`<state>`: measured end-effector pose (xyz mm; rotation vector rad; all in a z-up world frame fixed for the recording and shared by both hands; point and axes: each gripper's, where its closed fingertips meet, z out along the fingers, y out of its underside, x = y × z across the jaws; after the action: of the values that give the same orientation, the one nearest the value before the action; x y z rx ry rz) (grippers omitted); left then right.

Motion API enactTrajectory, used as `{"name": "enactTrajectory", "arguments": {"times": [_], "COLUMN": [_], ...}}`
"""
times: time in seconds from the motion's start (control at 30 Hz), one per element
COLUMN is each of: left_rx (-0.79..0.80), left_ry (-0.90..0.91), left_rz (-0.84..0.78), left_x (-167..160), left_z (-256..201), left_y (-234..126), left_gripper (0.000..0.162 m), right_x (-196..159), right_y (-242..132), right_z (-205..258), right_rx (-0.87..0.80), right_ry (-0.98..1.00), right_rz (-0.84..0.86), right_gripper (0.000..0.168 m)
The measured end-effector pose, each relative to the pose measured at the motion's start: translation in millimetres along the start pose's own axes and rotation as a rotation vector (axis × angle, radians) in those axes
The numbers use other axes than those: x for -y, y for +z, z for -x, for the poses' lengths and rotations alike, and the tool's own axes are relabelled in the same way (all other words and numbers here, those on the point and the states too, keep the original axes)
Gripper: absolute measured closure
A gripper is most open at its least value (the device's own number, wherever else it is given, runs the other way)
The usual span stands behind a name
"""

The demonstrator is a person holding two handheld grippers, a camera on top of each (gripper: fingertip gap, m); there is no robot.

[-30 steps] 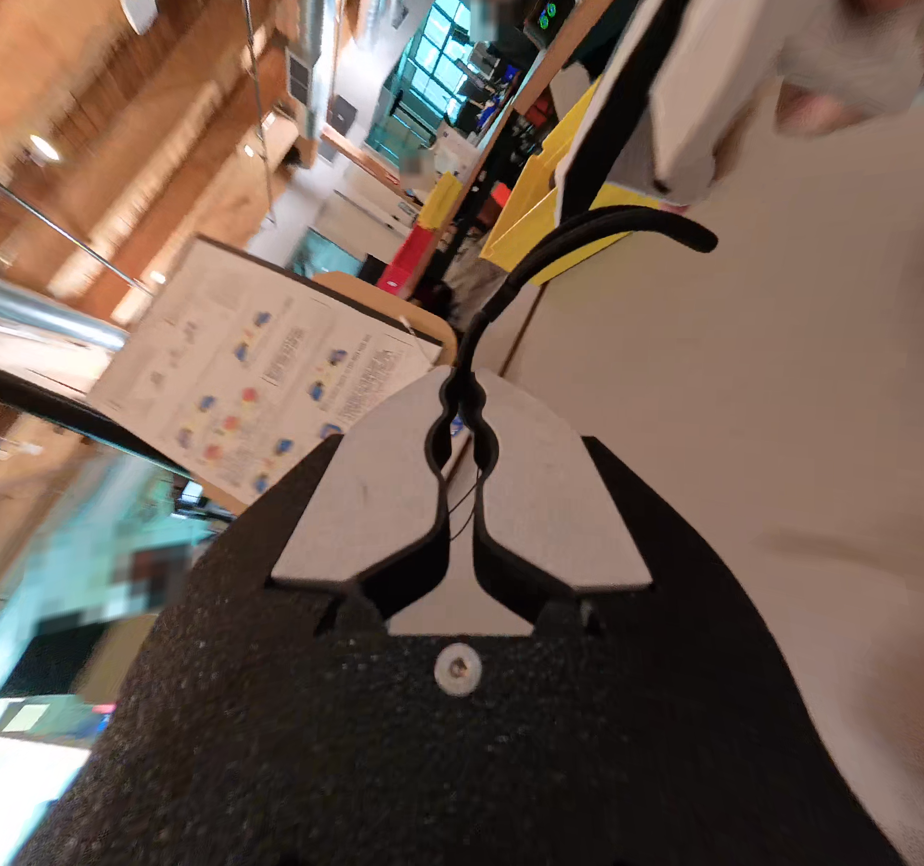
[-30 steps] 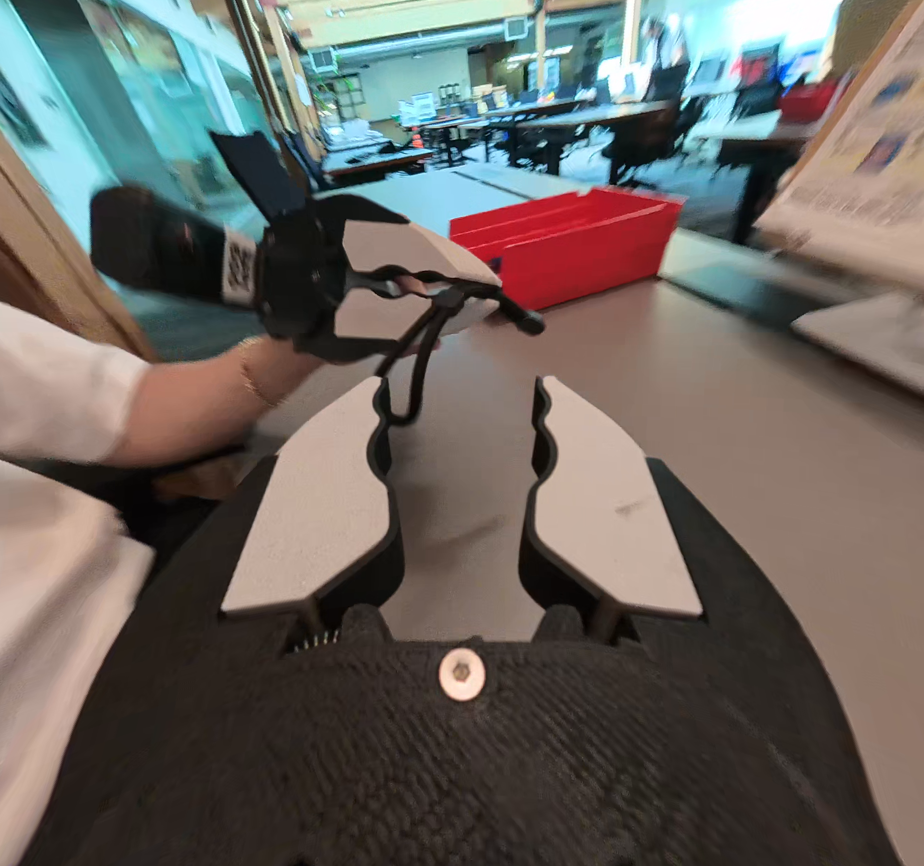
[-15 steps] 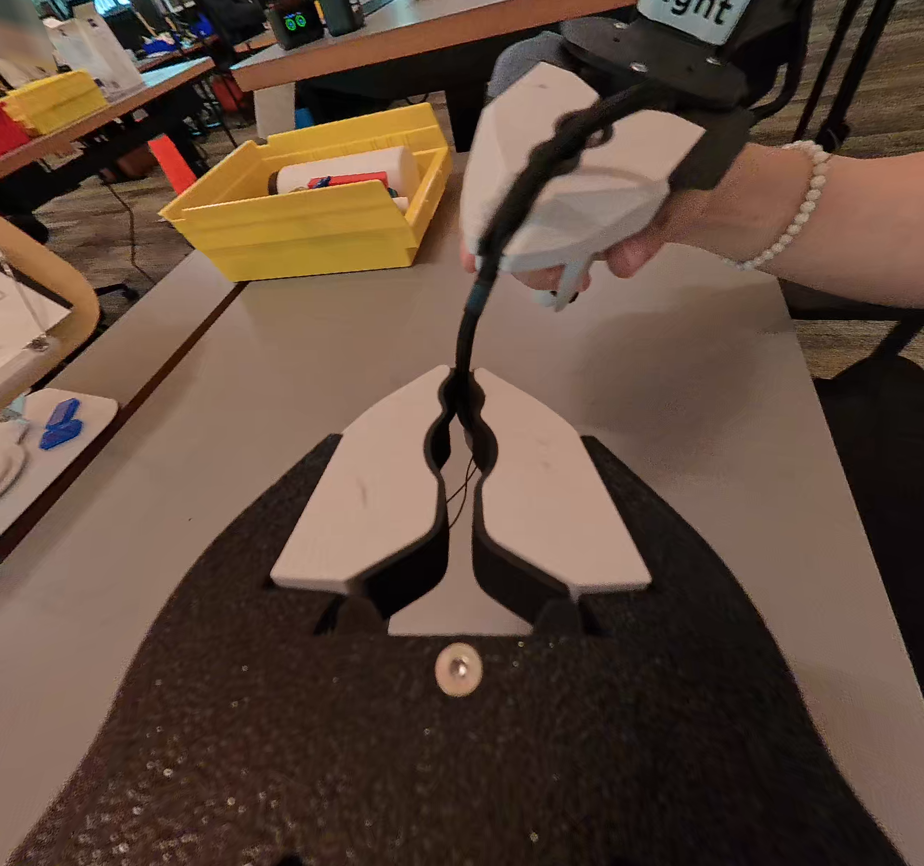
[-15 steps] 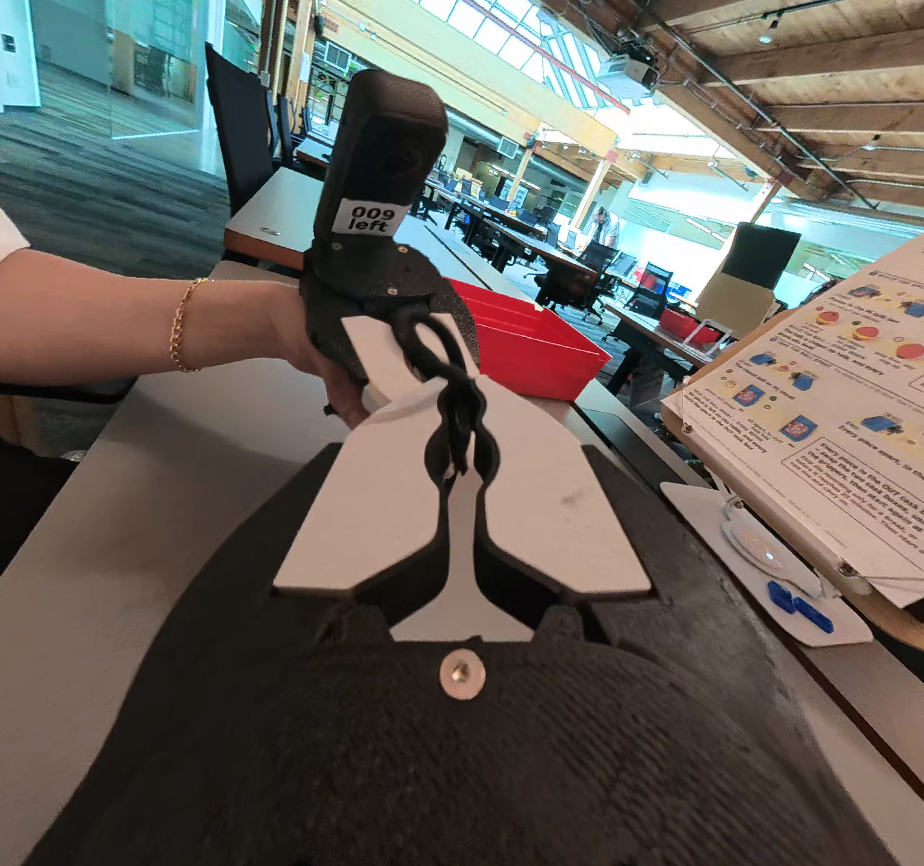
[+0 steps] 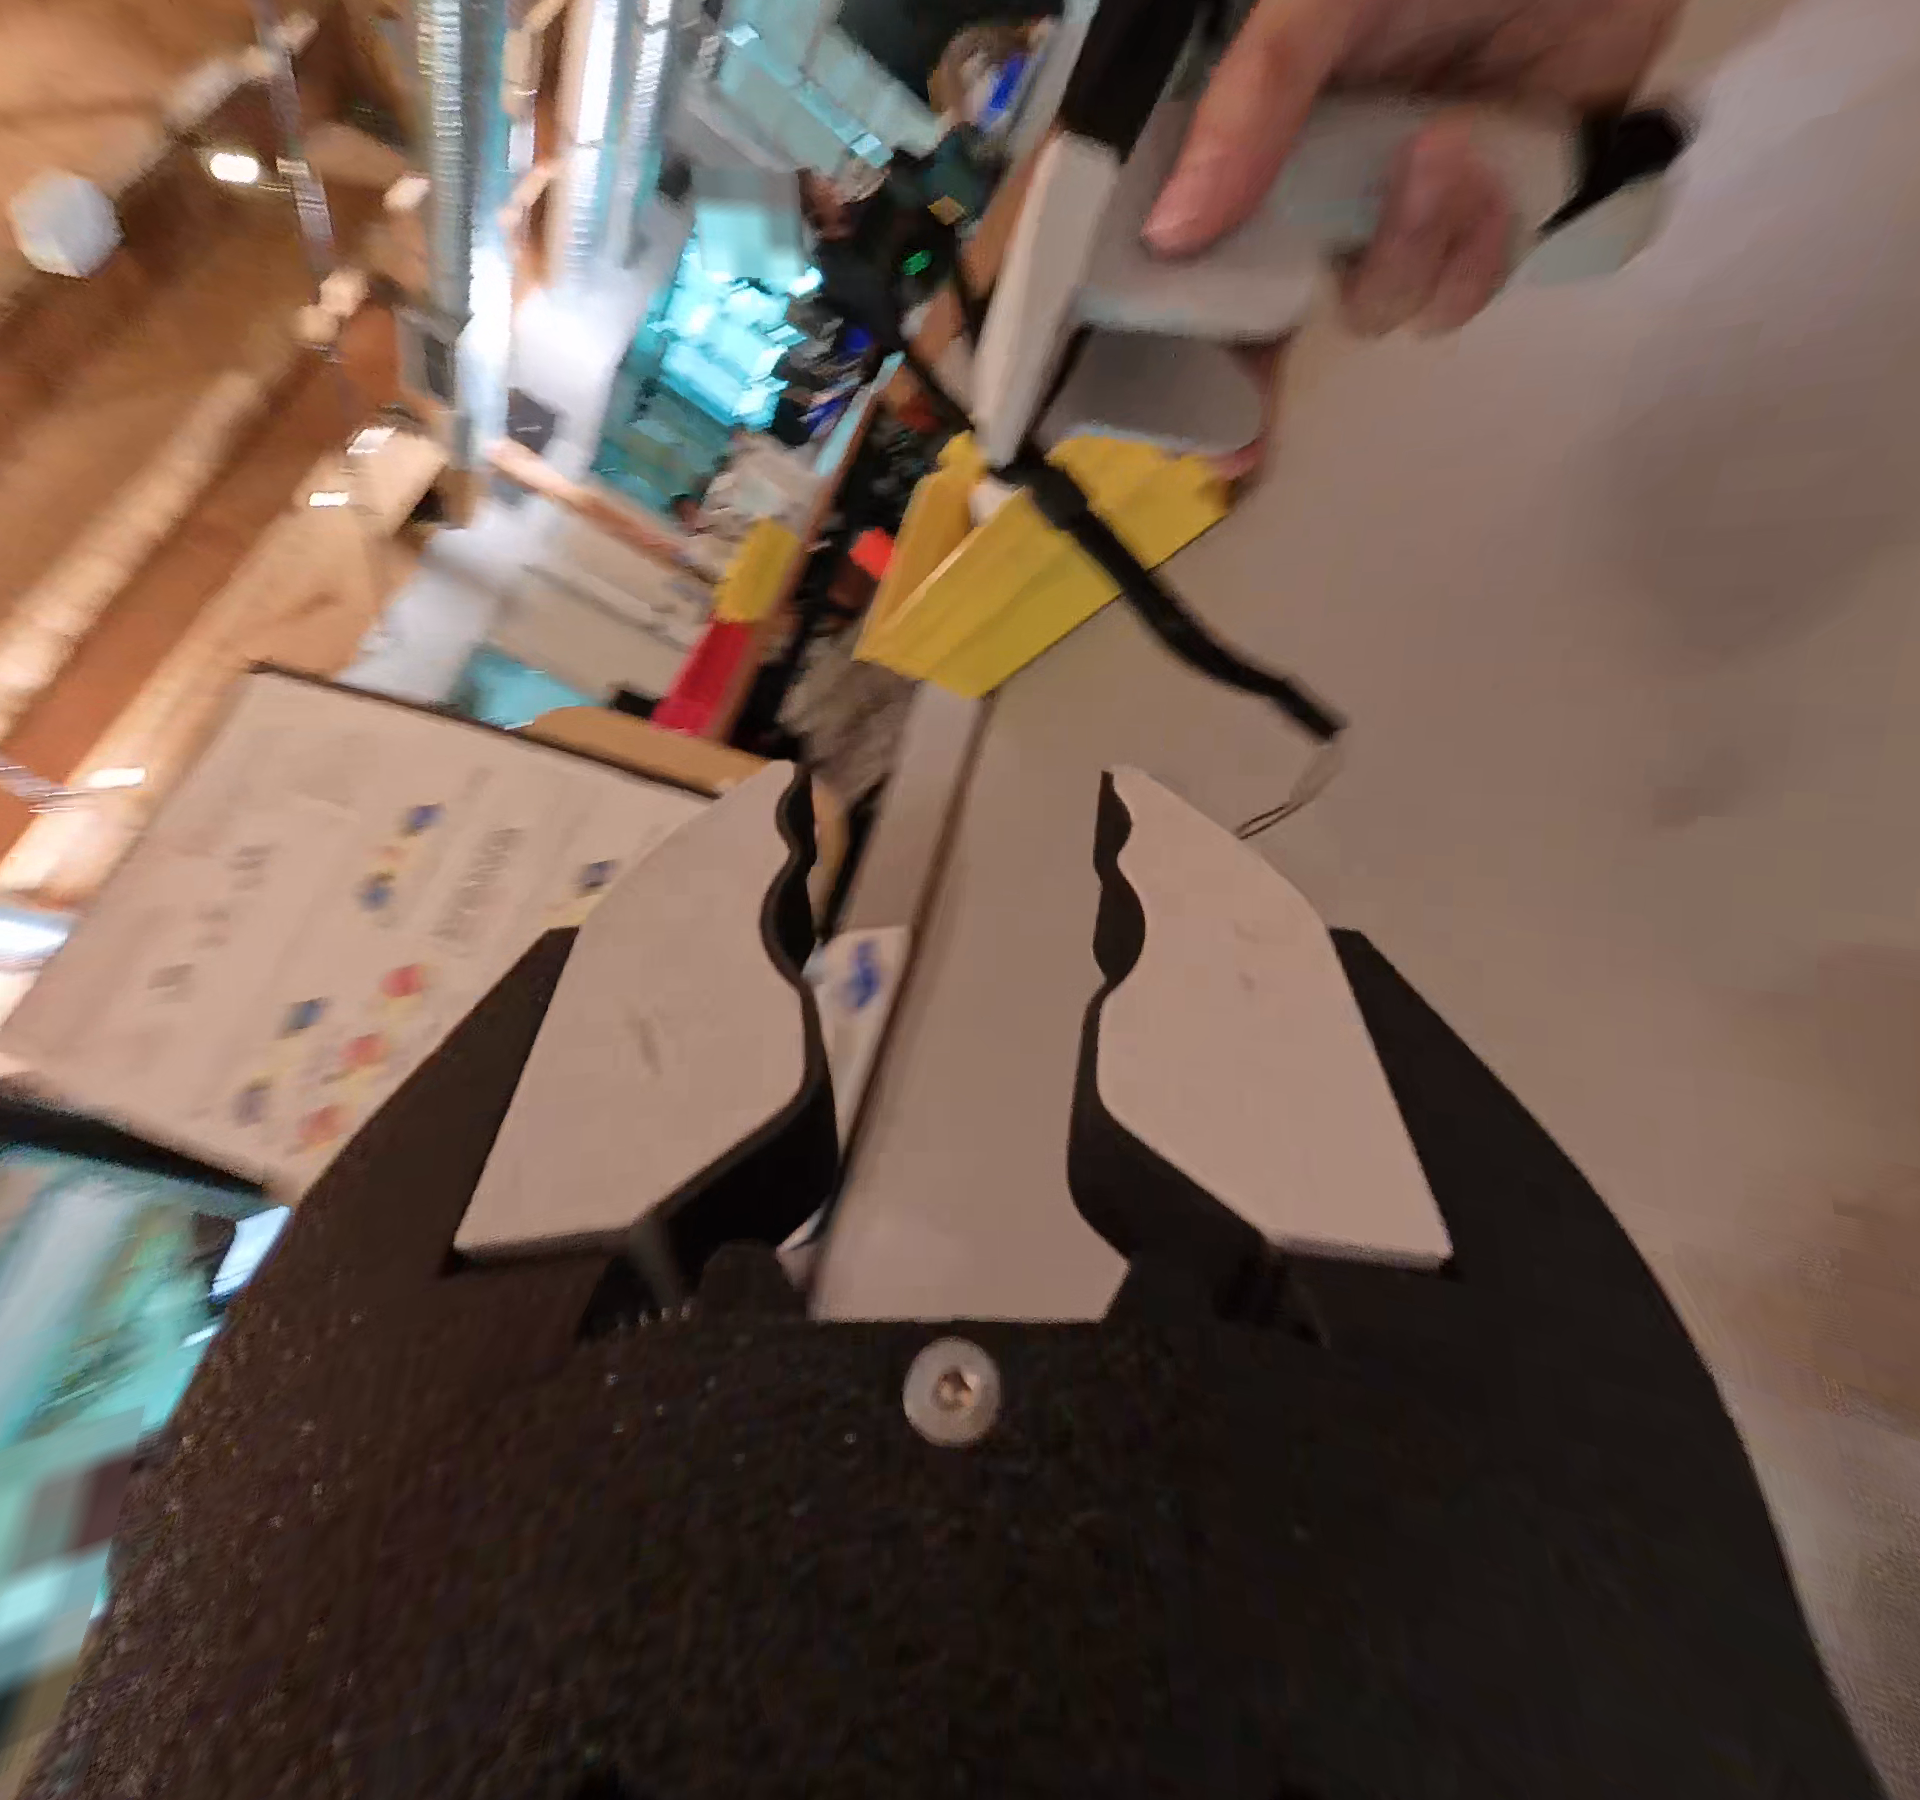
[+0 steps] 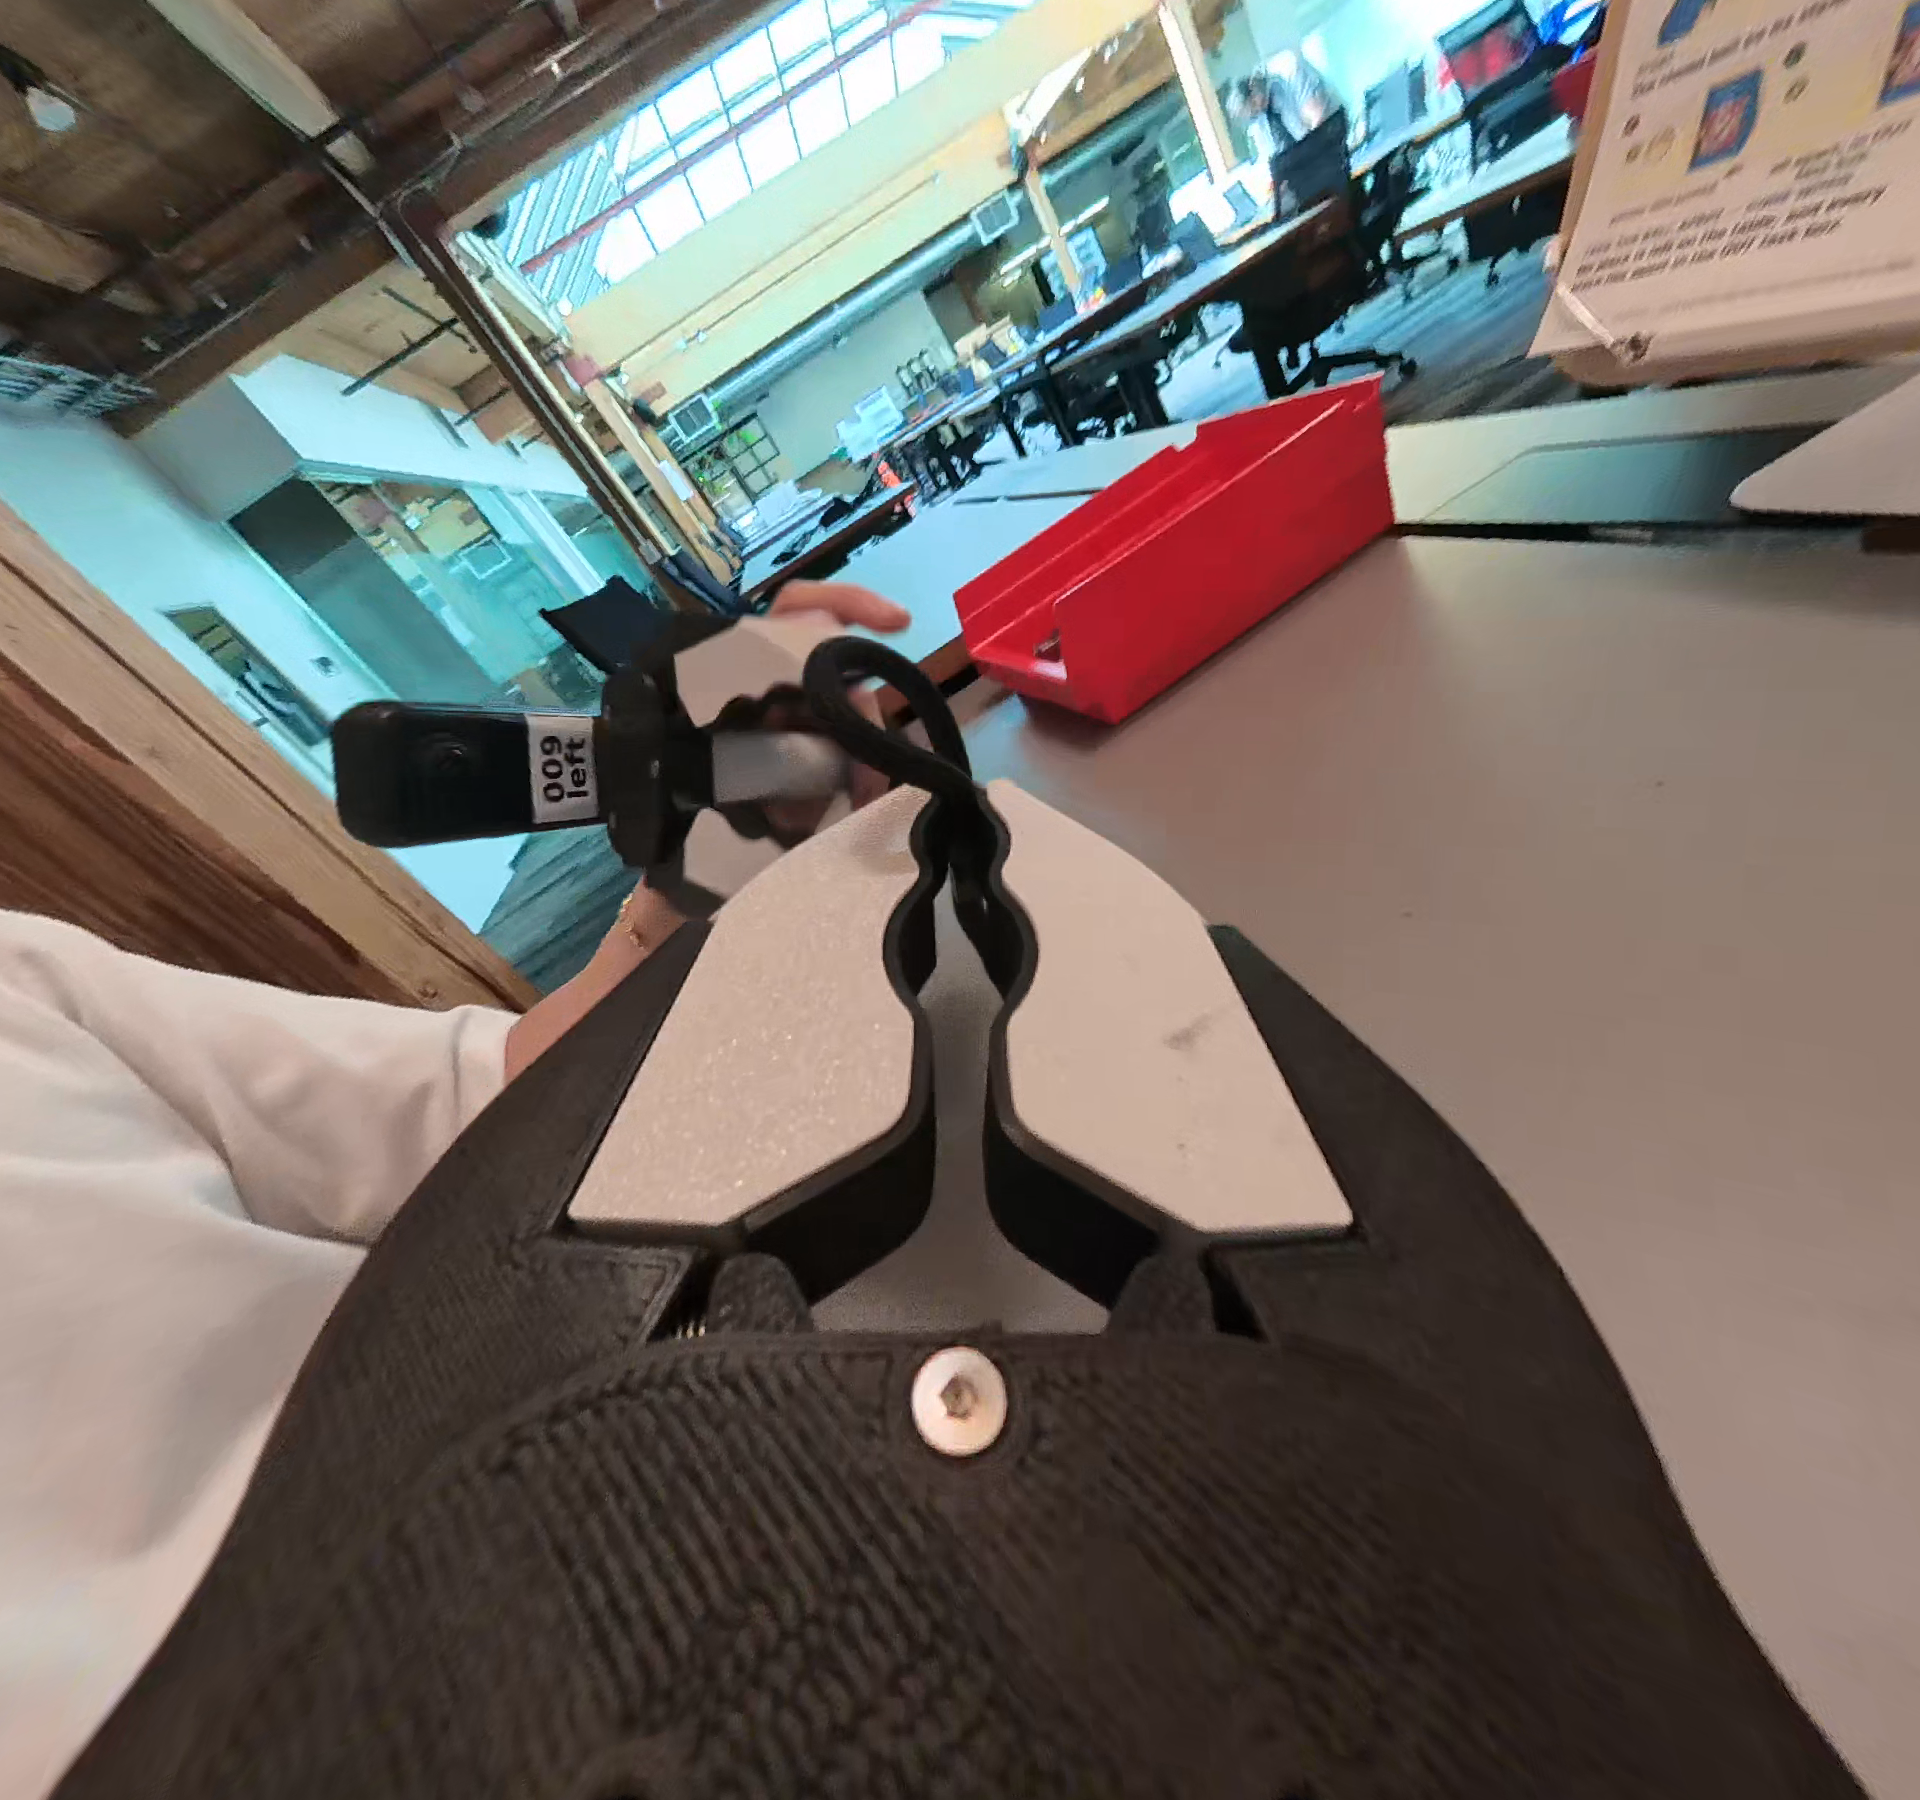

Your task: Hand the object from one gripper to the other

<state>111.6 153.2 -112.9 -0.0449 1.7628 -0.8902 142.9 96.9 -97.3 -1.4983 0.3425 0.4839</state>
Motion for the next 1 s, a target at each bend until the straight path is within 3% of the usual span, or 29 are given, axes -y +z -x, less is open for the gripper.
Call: {"name": "enactTrajectory", "arguments": {"times": [0.1, 0.2, 0.37, 0.47, 0.57, 0.67, 0.73, 0.8, 0.9, 1.0], "left_rx": [0.154, 0.187, 0.207, 0.155, 0.133, 0.077, 0.052, 0.058, 0.049, -0.004], "left_ry": [0.223, 0.423, 0.664, 0.711, 0.713, 0.574, 0.414, 0.242, -0.107, -0.416], "left_rz": [0.110, 0.109, -0.014, -0.028, -0.029, -0.018, -0.043, -0.093, -0.187, -0.246], "left_x": [-13.0, -12.3, 17.1, 20.8, 21.9, 22.1, 25.9, 32.0, 39.3, 38.6], "left_z": [12.4, -2.7, -35.9, -54.6, -63.2, -66.2, -62.2, -50.0, -23.7, -3.3], "left_y": [2.2, 14.0, 30.6, 39.3, 43.3, 45.3, 44.2, 38.9, 26.9, 17.7], "left_gripper": [0.100, 0.097, 0.109, 0.117, 0.135, 0.160, 0.160, 0.160, 0.160, 0.160], "right_x": [-5.2, -11.6, -12.4, -13.7, -14.9, -19.4, -18.5, -16.7, -10.8, 2.9], "right_y": [1.4, 5.5, 6.1, 5.6, 6.3, 7.2, 5.4, 2.6, -4.2, -7.2], "right_z": [9.8, 12.6, 10.4, 6.6, 4.1, -3.6, -7.5, -12.4, -15.8, 0.1], "right_rx": [0.070, 0.105, 0.130, 0.124, 0.116, 0.065, 0.039, -0.003, -0.074, -0.120], "right_ry": [0.070, 0.135, 0.207, 0.223, 0.234, 0.191, 0.119, 0.016, -0.242, -0.661], "right_rz": [0.036, 0.057, 0.039, 0.039, 0.035, 0.052, 0.050, 0.054, 0.063, -0.007], "right_gripper": [0.165, 0.165, 0.165, 0.165, 0.165, 0.165, 0.160, 0.130, 0.109, 0.106]}}
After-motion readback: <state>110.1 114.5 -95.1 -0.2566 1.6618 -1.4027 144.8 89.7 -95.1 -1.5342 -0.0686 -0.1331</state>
